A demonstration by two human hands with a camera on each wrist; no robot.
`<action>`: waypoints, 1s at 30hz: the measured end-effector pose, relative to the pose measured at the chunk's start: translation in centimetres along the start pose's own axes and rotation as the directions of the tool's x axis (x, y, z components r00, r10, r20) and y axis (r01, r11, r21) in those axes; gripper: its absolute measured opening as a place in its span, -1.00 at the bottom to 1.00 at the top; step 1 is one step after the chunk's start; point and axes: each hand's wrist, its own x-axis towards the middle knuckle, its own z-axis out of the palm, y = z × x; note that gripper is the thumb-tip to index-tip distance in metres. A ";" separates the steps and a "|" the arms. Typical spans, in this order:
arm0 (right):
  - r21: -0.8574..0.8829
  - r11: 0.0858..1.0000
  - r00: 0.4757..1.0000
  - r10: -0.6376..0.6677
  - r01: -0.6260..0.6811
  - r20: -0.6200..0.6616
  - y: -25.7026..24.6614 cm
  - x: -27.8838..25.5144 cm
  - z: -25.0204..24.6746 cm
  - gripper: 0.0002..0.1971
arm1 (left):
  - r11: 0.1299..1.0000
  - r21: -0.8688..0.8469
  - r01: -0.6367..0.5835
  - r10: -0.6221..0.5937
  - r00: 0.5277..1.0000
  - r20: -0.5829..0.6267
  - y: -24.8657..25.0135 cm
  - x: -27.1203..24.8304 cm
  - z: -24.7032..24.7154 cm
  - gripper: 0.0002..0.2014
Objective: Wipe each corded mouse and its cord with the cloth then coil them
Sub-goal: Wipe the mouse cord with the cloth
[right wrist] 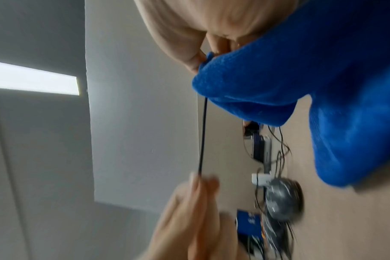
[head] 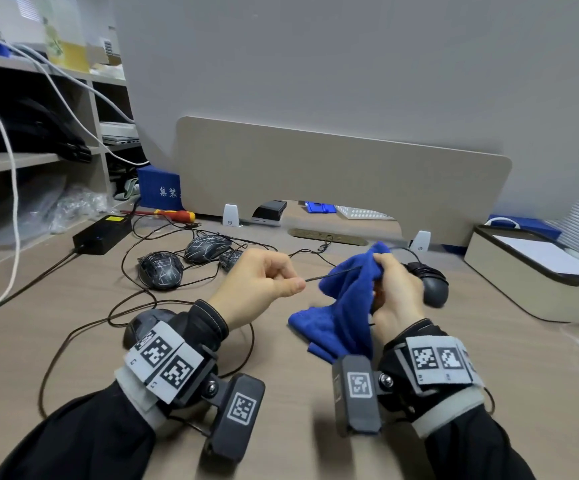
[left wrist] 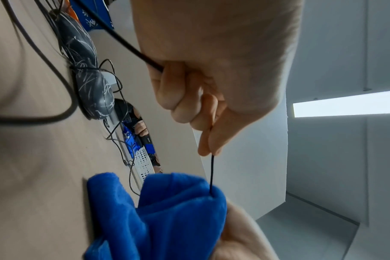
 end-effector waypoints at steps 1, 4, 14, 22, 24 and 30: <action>0.018 0.999 0.998 -0.026 0.027 -0.049 -0.3 0.6 -0.4 -0.85 | 1.000 -0.022 0.011 -0.011 1.000 -0.015 0.0 0.0 -0.2 -0.83; 0.003 0.998 0.997 -0.063 0.063 -0.051 -0.5 0.9 -0.9 -0.84 | 0.999 -0.019 0.041 -0.042 0.996 -0.075 -0.4 0.1 -0.5 -0.79; 0.120 0.992 0.976 0.000 -0.027 0.217 0.2 0.0 0.1 -0.74 | 0.999 -0.007 0.037 -0.038 0.986 -0.161 -0.5 0.0 -0.3 -0.78; 0.267 0.953 0.944 0.053 -0.145 0.325 0.0 -0.7 0.3 -0.74 | 0.999 0.020 -0.027 0.030 0.976 -0.216 -0.8 0.1 -0.4 -0.86; 0.258 0.950 0.936 0.080 -0.175 0.343 0.2 -0.9 0.5 -0.75 | 0.999 0.027 -0.033 0.038 0.975 -0.221 -0.8 0.1 -0.4 -0.87; 0.078 0.980 0.871 0.123 -0.181 0.475 0.8 -1.6 1.1 -0.79 | 0.999 0.017 -0.051 0.053 0.978 -0.200 -0.4 -0.2 -0.2 -0.84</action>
